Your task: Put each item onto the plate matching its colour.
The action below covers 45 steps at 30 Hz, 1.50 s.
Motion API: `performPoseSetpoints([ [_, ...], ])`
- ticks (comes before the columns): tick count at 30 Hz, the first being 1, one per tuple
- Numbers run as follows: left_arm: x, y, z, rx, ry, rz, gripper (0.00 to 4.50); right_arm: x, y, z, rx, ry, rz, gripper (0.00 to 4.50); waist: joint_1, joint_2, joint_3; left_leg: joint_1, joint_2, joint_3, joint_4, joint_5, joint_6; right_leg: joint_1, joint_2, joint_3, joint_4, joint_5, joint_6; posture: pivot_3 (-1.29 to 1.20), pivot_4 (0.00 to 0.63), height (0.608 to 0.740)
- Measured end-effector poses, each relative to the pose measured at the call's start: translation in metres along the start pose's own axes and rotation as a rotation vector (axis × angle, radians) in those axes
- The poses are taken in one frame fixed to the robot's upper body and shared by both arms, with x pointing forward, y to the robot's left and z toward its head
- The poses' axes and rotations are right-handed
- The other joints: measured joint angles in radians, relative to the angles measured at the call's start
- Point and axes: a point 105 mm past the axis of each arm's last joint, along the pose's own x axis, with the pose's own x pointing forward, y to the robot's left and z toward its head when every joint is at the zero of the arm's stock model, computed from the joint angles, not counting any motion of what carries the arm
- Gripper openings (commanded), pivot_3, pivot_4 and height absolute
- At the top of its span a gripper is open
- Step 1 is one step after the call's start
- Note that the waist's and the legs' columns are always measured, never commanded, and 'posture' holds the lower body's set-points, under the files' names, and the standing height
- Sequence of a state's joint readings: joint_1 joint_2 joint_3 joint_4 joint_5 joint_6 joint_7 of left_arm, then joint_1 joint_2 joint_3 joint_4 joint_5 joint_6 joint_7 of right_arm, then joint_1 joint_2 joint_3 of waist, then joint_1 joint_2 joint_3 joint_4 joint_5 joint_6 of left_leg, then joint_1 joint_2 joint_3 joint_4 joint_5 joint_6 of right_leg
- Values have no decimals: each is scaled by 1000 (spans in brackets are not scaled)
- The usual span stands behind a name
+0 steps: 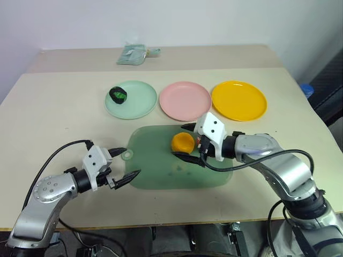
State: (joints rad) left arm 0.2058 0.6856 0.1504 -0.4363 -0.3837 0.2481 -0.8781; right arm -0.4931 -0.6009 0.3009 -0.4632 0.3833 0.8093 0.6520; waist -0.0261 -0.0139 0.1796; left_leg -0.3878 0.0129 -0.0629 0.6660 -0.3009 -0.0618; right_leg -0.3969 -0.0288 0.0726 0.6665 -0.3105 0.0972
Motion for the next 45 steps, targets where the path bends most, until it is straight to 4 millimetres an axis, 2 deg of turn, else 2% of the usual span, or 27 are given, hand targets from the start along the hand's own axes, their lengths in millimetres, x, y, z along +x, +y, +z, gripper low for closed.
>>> performPoseSetpoints([
  [4,-3,-7,-3,-9,6,-9,4442,3,-6,-21,60,93,-24,4500,10,0,0,0,0,0,0,0,0,-1,1,0,0,0,0,0,150,740],
  [10,-3,-10,-2,-8,-13,-2,4442,9,-12,-30,61,139,-56,4500,7,0,0,0,0,0,0,0,0,-1,1,0,0,0,0,0,150,740],
  [15,0,-10,1,2,-28,-2,4500,11,-12,-32,72,145,-55,2958,7,0,0,0,0,0,0,0,0,-1,2,0,0,0,0,0,150,740],
  [16,1,-10,1,4,-31,-4,4500,11,-12,-32,71,146,-56,2950,7,0,0,0,0,0,0,0,0,-1,2,0,0,0,0,0,150,740],
  [19,2,-9,2,5,-36,-4,4500,10,-12,-30,65,139,-58,2950,7,0,0,0,0,0,0,0,0,-1,2,0,0,0,0,0,150,740],
  [22,2,-8,1,-5,-39,2,4500,6,-23,-10,61,59,-94,2950,4,1,1,-1,0,0,0,0,0,-1,2,0,0,0,0,0,150,740],
  [25,3,-10,0,-15,-49,6,4500,-8,-57,21,48,-47,-245,2950,5,1,1,0,0,0,0,0,0,-1,2,0,0,0,0,0,150,740],
  [27,2,-12,-2,-31,-55,12,4500,-27,-99,29,82,-65,-432,2950,7,1,1,0,0,0,0,0,0,-1,1,0,0,0,0,0,150,740],
  [29,1,-14,-5,-46,-58,20,4500,-44,-136,19,159,-41,-596,2950,10,1,1,0,-1,1,0,0,0,-1,1,0,0,0,0,0,150,740],
  [30,2,-15,-5,-52,-65,26,4500,-52,-155,7,206,-12,-670,2950,10,1,1,0,-1,1,0,0,0,-1,1,0,0,0,0,0,150,740],
  [31,3,-16,-5,-56,-69,30,4500,-57,-169,-7,248,26,-724,2950,8,1,1,-1,-1,2,-1,0,0,-1,1,0,0,0,0,0,150,740],
  [33,4,-17,-5,-59,-76,33,4500,-59,-183,-30,299,75,-766,2950,5,1,1,-1,-1,3,-1,0,0,-2,1,0,0,0,0,0,150,740],
  [34,5,-17,-4,-60,-82,31,4500,-58,-188,-43,327,101,-779,2950,3,2,1,-1,-1,3,-2,0,0,-2,2,1,0,0,0,0,150,740],
  [36,7,-20,-4,-58,-91,23,4500,-57,-195,-63,360,143,-795,4011,-6,4,3,-3,-1,4,-2,0,0,-5,2,1,0,0,0,0,150,740],
  [37,8,-20,-3,-59,-92,23,4500,-57,-197,-68,361,152,-795,4398,-11,5,3,-3,-1,4,-2,0,0,-5,2,1,1,0,0,0,150,740],
  [39,8,-19,-4,-62,-93,33,4500,-57,-200,-69,338,144,-792,4455,-19,6,3,-4,-1,4,-2,0,0,-7,2,2,1,0,0,0,150,740],
  [42,8,-19,-5,-65,-89,47,4500,-58,-201,-48,263,62,-747,4455,-26,7,4,-4,0,4,-2,0,0,-7,2,3,1,0,0,0,150,740],
  [45,6,-23,-8,-79,-78,53,4500,-62,-175,-10,175,-102,-554,4455,-20,7,4,-4,1,3,-3,-1,1,-7,2,3,0,0,0,0,150,740],
])
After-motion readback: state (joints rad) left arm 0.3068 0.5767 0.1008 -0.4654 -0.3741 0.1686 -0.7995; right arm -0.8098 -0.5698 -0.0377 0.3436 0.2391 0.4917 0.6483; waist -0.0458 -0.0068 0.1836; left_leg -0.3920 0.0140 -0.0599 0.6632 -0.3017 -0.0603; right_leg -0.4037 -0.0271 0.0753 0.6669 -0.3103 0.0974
